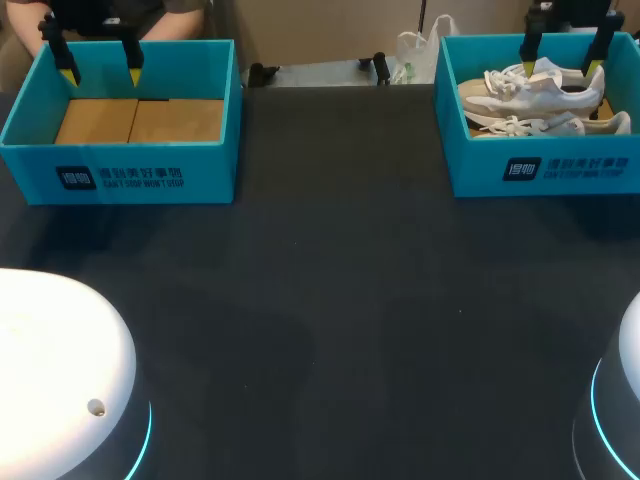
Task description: Take the shoe out of the shoebox, open the shoe tongue, remove and reinsert the insole, then place the shoe into the shoebox
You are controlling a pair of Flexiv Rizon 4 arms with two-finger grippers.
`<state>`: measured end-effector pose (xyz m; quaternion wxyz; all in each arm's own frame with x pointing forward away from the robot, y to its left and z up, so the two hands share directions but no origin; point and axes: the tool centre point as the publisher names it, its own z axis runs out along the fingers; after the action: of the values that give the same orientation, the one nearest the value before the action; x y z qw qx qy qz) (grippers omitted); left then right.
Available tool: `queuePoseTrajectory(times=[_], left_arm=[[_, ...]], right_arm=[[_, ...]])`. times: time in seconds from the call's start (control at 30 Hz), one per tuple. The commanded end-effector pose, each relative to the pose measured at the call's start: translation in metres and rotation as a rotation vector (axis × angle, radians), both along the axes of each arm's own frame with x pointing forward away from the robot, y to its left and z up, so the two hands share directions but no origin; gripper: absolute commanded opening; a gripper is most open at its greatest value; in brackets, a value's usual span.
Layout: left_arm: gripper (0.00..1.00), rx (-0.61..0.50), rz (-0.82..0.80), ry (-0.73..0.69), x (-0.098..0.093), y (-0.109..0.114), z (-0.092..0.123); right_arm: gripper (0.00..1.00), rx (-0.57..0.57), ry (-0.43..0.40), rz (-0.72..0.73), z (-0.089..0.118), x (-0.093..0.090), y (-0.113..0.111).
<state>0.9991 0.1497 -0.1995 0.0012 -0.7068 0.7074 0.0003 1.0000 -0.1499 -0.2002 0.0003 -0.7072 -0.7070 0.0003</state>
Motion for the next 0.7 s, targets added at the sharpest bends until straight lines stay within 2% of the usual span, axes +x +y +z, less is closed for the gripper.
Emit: queuePoseTrajectory(times=[0.03,0.47,0.7], left_arm=[[1.0,0.0,0.0,0.0,0.0,0.0,0.0],[1.0,0.0,0.0,0.0,0.0,0.0,0.0],[1.0,0.0,0.0,0.0,0.0,0.0,0.0]], right_arm=[[1.0,0.0,0.0,0.0,0.0,0.0,0.0],[1.0,0.0,0.0,0.0,0.0,0.0,0.0],[1.0,0.003,-0.003,-0.033,-0.007,-0.007,-0.021]])
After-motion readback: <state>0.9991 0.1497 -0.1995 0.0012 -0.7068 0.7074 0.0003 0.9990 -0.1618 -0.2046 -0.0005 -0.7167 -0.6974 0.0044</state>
